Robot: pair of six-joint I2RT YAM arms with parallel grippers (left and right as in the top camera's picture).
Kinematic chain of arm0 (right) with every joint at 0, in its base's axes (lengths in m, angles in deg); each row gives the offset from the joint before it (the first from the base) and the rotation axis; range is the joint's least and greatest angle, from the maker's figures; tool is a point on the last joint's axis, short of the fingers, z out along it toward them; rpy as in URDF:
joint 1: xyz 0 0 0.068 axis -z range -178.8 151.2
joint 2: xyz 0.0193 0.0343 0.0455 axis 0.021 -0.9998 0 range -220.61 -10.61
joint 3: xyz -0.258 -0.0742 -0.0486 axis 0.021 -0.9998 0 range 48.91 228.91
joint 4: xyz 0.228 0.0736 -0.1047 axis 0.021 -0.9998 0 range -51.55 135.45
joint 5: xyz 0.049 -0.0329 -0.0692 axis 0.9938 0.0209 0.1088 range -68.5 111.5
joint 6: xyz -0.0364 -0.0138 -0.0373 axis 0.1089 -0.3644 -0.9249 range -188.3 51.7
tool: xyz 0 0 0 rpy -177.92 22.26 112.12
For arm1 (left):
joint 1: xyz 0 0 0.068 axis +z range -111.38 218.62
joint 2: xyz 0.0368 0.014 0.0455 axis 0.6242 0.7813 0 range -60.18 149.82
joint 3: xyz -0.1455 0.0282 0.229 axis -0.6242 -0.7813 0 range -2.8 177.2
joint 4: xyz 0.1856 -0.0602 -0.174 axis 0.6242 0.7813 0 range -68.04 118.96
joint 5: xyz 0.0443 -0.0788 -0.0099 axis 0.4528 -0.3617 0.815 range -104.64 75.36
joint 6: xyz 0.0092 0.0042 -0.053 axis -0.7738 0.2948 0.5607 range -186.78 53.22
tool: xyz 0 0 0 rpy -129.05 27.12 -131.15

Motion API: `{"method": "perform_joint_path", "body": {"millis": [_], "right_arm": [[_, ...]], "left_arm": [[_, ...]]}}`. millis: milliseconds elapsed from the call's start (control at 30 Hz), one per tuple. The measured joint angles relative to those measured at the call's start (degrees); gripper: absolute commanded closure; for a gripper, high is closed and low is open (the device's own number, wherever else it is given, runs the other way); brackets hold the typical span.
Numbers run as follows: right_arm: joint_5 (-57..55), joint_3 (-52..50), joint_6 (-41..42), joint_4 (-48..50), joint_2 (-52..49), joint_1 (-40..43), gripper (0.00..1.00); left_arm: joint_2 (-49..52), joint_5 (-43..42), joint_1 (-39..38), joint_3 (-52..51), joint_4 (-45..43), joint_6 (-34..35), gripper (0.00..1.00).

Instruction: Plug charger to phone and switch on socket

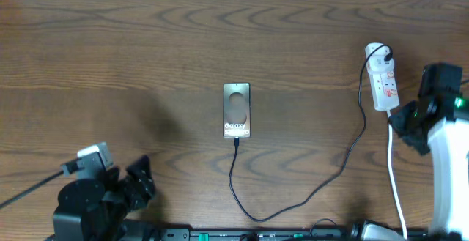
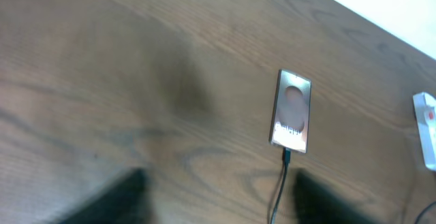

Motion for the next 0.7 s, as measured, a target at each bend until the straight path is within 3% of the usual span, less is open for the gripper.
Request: {"method": "perform_joint_path", "body": {"millis": [333,700], "right_arm": [[8.46,22.45,-7.04,-1.99,-25.33,2.71,0.99],[11.1,29.29,-5.09,-0.17,-33.59,2.71,0.99]], "left_arm": [[-0.24,0.61,0.04,0.0,0.98,0.2,0.06],[-0.24,0.63,0.04,0.0,1.29,0.22,0.06]]}}
